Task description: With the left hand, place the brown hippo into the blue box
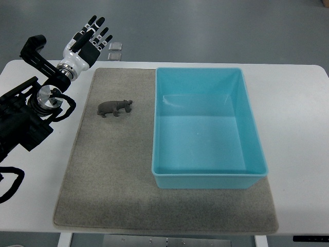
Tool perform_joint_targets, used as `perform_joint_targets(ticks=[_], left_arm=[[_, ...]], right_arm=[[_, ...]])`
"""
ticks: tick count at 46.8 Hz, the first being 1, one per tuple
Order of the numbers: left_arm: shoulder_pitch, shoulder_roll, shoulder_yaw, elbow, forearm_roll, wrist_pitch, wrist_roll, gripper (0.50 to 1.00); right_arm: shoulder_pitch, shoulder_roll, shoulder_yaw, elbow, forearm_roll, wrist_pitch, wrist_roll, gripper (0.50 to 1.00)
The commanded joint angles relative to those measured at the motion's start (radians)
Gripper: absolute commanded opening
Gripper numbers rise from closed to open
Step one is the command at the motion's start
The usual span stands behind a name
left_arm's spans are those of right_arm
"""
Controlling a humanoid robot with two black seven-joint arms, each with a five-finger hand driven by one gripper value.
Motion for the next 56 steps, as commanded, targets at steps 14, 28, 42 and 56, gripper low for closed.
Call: perform_joint_targets(ticks=[14, 28, 42, 56], left_arm=[[-0.030, 0.125, 0.093, -0.205, 0.195, 0.104, -0.001, 0.996], [-0.045, 0.214, 0.150, -0.289, 0.536, 0.094, -0.001, 0.996], [-0.100, 0.260, 0.280, -0.312, 0.793, 0.086, -0.001, 0.996], [-0.143, 0.307, 0.342, -0.312, 1.033, 0.040, -0.001, 0.996]], right_arm=[[0.000, 0.000, 0.000, 0.000, 0.000, 0.000, 0.000, 0.936], [0.000, 0.000, 0.000, 0.000, 0.000, 0.000, 0.000, 0.936], [0.000, 0.000, 0.000, 0.000, 0.000, 0.000, 0.000, 0.936], [0.000, 0.000, 0.000, 0.000, 0.000, 0.000, 0.000, 0.936]])
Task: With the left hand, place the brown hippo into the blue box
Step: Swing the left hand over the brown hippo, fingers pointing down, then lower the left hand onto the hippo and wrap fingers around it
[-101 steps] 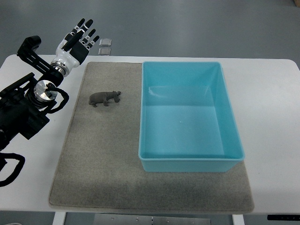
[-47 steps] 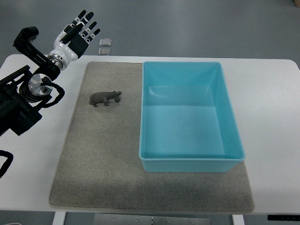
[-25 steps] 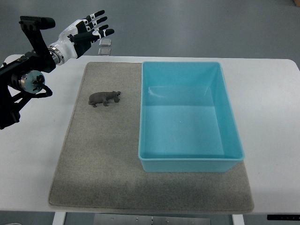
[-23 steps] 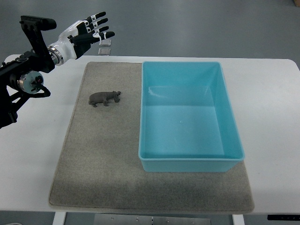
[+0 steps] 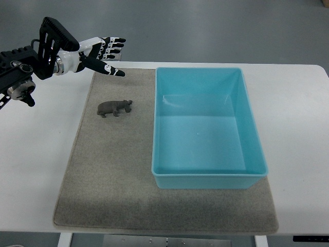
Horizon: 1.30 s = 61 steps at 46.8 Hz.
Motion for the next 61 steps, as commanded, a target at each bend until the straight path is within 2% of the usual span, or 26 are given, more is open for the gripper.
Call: perform_joint_targets(ticks=[1, 25, 39, 48, 61], left_arm=[[-0.005, 0.006, 0.004, 0.000, 0.077, -0.002, 0.000, 0.996], [-0.016, 0.039, 0.022, -0.086, 0.418, -0.043, -0.001, 0.996], [-0.031, 0.038, 0.040, -0.094, 0.424, -0.146, -0.001, 0.996], [-0.039, 0.038, 0.048, -0.115, 0.445, -0.169, -0.001, 0.996], [-0.049, 0.033, 0.050, -0.118, 0.573, -0.163, -0.001, 0.996]], right_arm=[[0.000, 0.000, 0.000, 0.000, 0.000, 0.000, 0.000, 0.936], [0.000, 0.000, 0.000, 0.000, 0.000, 0.000, 0.000, 0.936], [0.000, 0.000, 0.000, 0.000, 0.000, 0.000, 0.000, 0.936], [0.000, 0.000, 0.000, 0.000, 0.000, 0.000, 0.000, 0.936], [0.000, 0.000, 0.000, 0.000, 0.000, 0.000, 0.000, 0.936]])
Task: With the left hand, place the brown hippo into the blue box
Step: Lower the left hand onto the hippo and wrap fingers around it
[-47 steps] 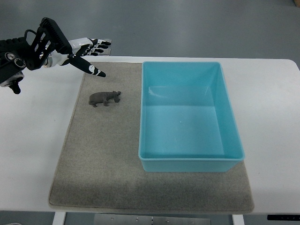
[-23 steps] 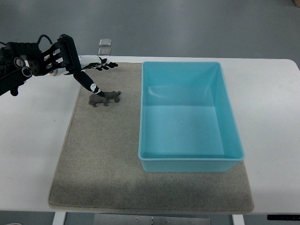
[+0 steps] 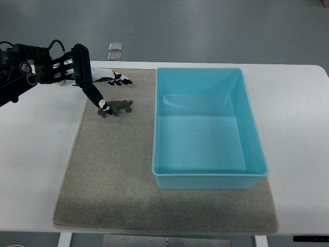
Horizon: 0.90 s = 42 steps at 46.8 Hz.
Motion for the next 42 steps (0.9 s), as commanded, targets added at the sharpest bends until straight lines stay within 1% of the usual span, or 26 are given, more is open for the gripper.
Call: perform_joint_targets(ticks=[1, 14, 30, 42], left_arm=[[-0.002, -0.004, 0.000, 0.000, 0.017, 0.007, 0.000, 0.996], [0.004, -0.013, 0.000, -0.001, 0.138, 0.041, 0.000, 0.994], [-0.006, -0.016, 0.002, -0.006, 0.258, 0.042, 0.002, 0.994], [-0.006, -0.016, 0.000, -0.041, 0.267, 0.041, 0.002, 0.994]], right_arm=[[0.000, 0.000, 0.000, 0.000, 0.000, 0.000, 0.000, 0.936], [0.000, 0.000, 0.000, 0.000, 0.000, 0.001, 0.000, 0.936], [0.000, 0.000, 0.000, 0.000, 0.000, 0.000, 0.000, 0.936], [0.000, 0.000, 0.000, 0.000, 0.000, 0.000, 0.000, 0.936]])
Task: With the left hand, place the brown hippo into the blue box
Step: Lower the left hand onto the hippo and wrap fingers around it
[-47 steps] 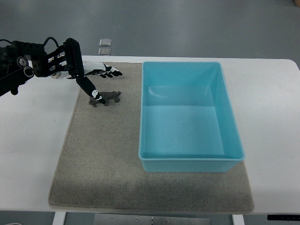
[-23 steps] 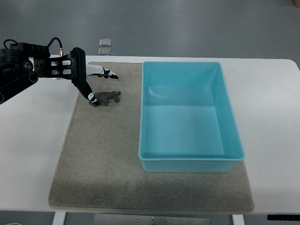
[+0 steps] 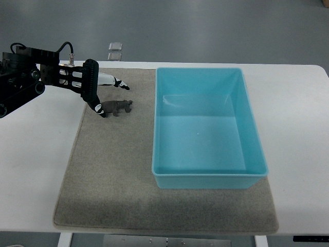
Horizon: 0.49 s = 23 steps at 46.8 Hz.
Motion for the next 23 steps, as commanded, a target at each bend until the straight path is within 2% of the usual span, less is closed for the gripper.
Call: perform_joint_targets(ticks=[1, 23], left_arm=[[0.000, 0.000, 0.000, -0.004, -0.001, 0.000, 0.000, 0.994], [0.004, -0.011, 0.000, -0.018, -0.003, -0.016, 0.000, 0.994]], right_arm=[[0.000, 0.000, 0.000, 0.000, 0.000, 0.000, 0.000, 0.936], [0.000, 0.000, 0.000, 0.000, 0.000, 0.000, 0.000, 0.936]])
